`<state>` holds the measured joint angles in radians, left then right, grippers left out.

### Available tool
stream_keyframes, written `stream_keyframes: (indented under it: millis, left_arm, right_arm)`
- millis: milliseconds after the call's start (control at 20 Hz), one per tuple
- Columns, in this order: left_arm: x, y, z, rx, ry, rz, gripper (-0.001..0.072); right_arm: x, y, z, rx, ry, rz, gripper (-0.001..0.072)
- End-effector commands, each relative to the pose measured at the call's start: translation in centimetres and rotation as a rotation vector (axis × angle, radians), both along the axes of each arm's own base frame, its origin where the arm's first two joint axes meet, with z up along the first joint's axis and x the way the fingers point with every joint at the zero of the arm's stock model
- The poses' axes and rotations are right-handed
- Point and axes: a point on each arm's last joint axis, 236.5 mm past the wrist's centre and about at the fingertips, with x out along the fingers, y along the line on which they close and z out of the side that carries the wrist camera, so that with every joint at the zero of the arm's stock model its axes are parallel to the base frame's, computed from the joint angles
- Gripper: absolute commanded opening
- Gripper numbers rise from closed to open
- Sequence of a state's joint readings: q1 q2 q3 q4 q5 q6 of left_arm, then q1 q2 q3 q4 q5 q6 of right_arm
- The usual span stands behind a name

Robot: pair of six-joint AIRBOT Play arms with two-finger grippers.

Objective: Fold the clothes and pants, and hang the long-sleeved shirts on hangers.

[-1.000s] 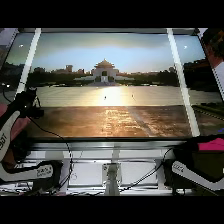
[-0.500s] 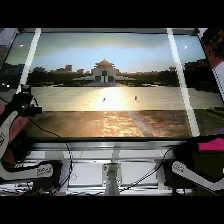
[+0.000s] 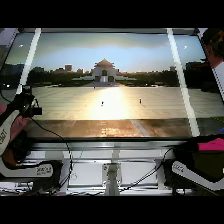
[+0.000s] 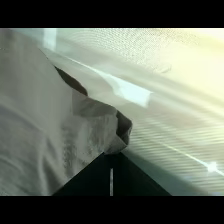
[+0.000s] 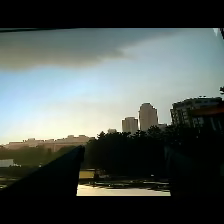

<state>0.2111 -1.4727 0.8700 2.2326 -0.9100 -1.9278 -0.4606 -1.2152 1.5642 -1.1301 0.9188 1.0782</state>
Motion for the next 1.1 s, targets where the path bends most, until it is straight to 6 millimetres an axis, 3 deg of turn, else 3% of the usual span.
stream_keyframes:
  millis: [0,150,250,400,500,750,900,1050]
  left_arm:
    - [2.2,-0.9,2.3,0.018,-0.045,-0.082,0.0023]
    - [5.8,-3.9,6.3,0.037,-0.152,-0.185,0.0022]
    - [8.4,-7.4,9.0,0.038,-0.235,-0.284,0.0022]
    - [10.9,-14.9,11.3,0.003,-0.327,-0.463,0.0022]
    - [11.2,-20.4,11.2,-0.032,-0.339,-0.585,0.0022]
    - [9.0,-36.5,11.1,-0.260,-0.420,-0.860,0.0022]
    - [5.8,-45.3,11.9,-0.392,-0.479,-1.031,0.0021]
    - [2.0,-52.4,13.3,-0.493,-0.541,-1.200,0.0021]
  right_arm:
    - [0.0,0.0,0.0,0.000,-0.001,-0.001,0.0556]
    - [0.0,0.0,0.0,0.000,-0.001,-0.001,0.0557]
    - [0.0,0.0,0.0,0.000,-0.001,-0.001,0.0556]
    - [0.0,0.0,0.0,0.000,-0.001,-0.001,0.0556]
    - [0.0,0.0,0.0,0.000,-0.001,-0.001,0.0556]
    - [0.0,0.0,0.0,0.000,-0.001,-0.001,0.0556]
    - [0.0,0.0,0.0,0.000,-0.001,-0.001,0.0556]
    - [0.0,0.0,0.0,0.000,-0.001,-0.001,0.0556]
